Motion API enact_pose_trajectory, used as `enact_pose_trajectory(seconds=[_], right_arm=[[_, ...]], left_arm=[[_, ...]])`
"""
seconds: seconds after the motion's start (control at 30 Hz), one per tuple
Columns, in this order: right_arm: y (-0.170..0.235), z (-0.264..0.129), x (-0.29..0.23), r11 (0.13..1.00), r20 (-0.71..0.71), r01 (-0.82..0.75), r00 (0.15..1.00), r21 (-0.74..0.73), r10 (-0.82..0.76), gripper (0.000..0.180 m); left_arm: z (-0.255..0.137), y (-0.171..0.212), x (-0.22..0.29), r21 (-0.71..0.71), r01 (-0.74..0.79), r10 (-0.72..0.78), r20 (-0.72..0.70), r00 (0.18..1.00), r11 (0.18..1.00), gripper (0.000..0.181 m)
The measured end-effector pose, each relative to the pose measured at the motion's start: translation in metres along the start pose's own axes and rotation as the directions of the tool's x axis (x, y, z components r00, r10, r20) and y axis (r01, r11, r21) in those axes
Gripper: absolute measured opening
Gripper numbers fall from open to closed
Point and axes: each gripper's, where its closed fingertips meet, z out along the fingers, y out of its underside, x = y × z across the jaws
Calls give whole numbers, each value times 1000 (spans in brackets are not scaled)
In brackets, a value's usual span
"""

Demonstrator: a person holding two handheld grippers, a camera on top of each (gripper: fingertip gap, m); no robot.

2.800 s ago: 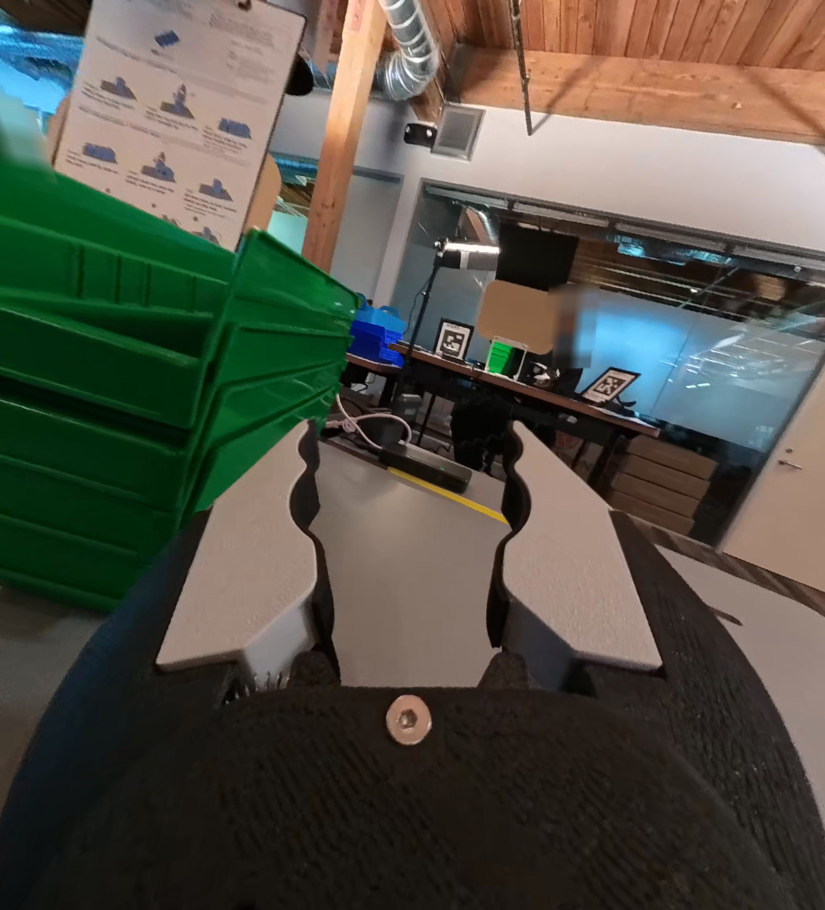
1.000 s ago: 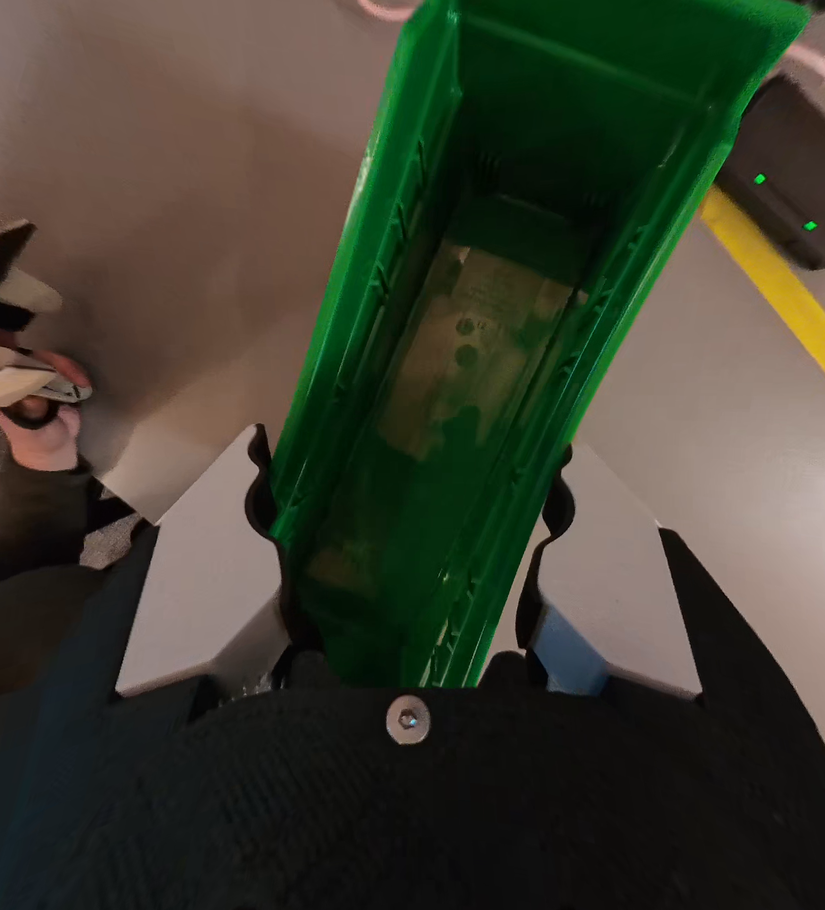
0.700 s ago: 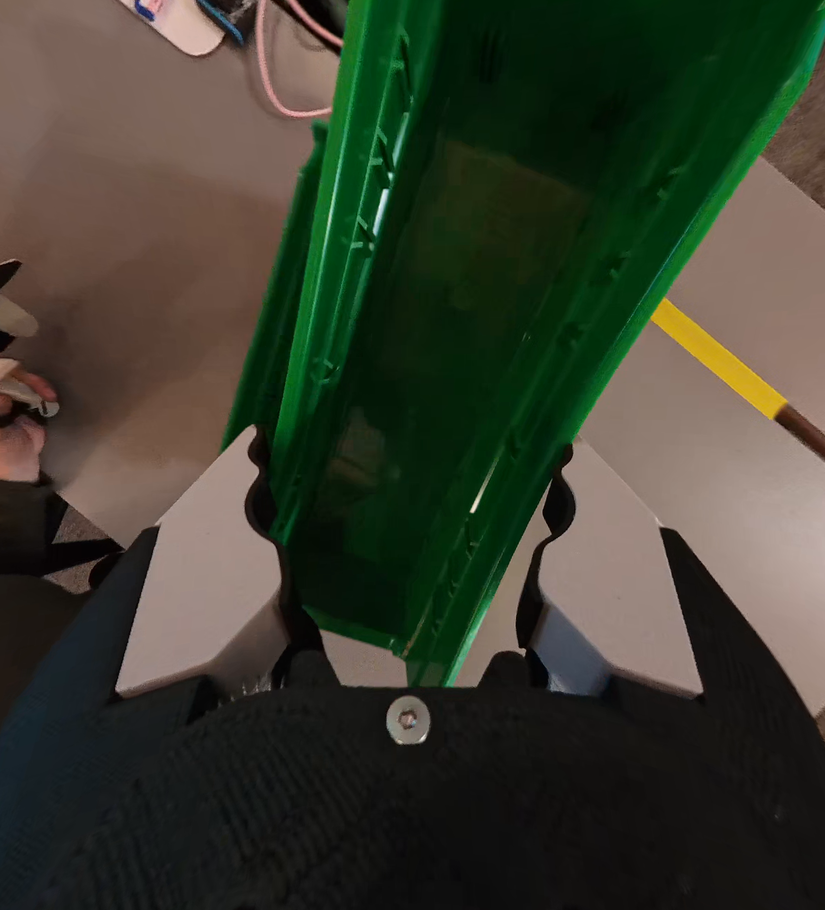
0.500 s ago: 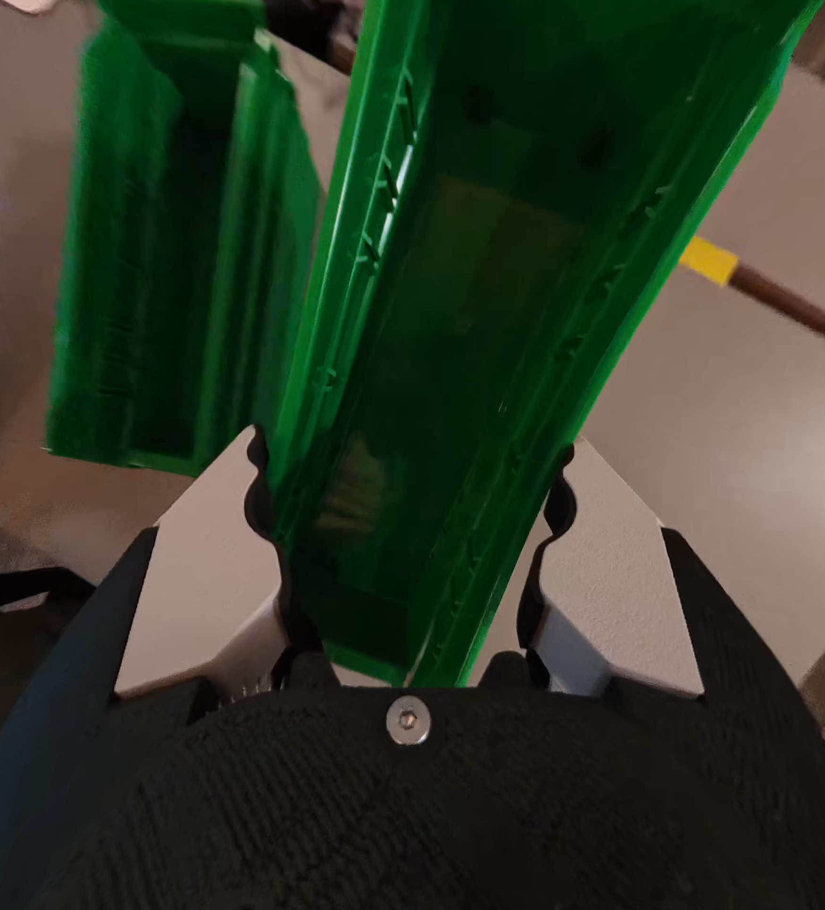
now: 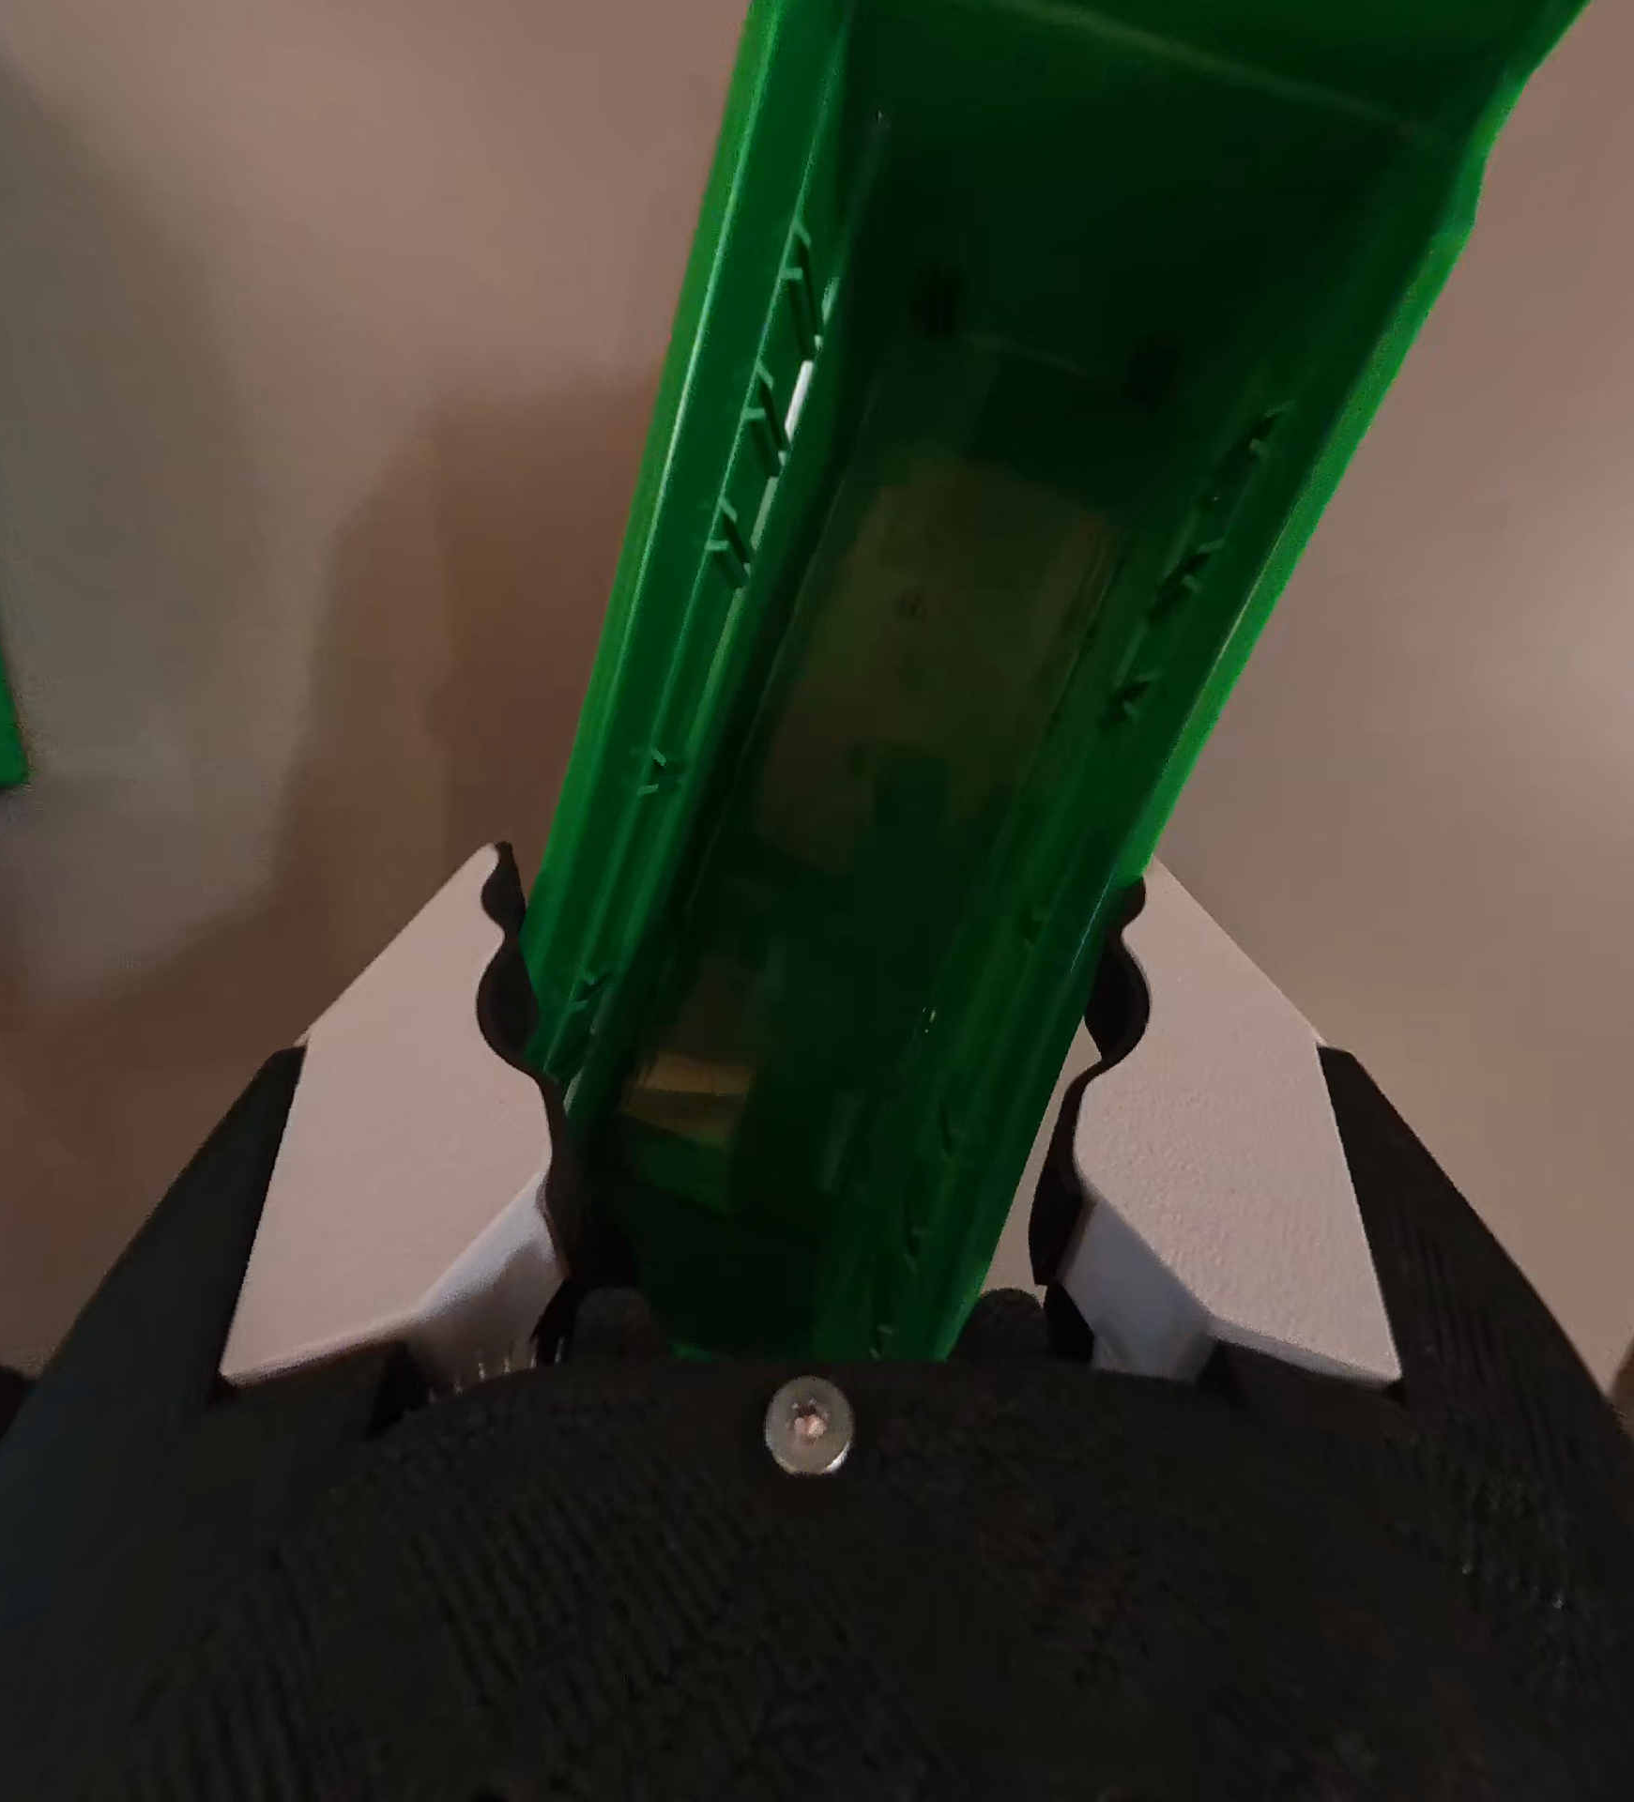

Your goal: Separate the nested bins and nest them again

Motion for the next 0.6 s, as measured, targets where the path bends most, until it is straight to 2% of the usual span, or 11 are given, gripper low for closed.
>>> enact_pose_trajectory(seconds=[0.23, 0.4, 0.5, 0.6], right_arm=[[4, 7, 20, 994, -66, -74, 995, 83, 80, 122], [-5, 7, 20, 976, -75, -114, 989, 185, 130, 143], [-24, -20, 6, 944, -104, -61, 990, 325, 99, 150], [-50, -58, -39, 880, -92, 51, 996, 472, -8, 148]], left_arm=[[1, 0, 0, -3, 4, -4, 0, 1000, 1000, 121], [1, 1, -1, -7, 4, -4, 1, 1000, 1000, 121], [1, 1, -1, -7, 3, -3, 3, 1000, 1000, 121], [1, 1, -1, -10, 4, -4, 5, 1000, 1000, 122]])
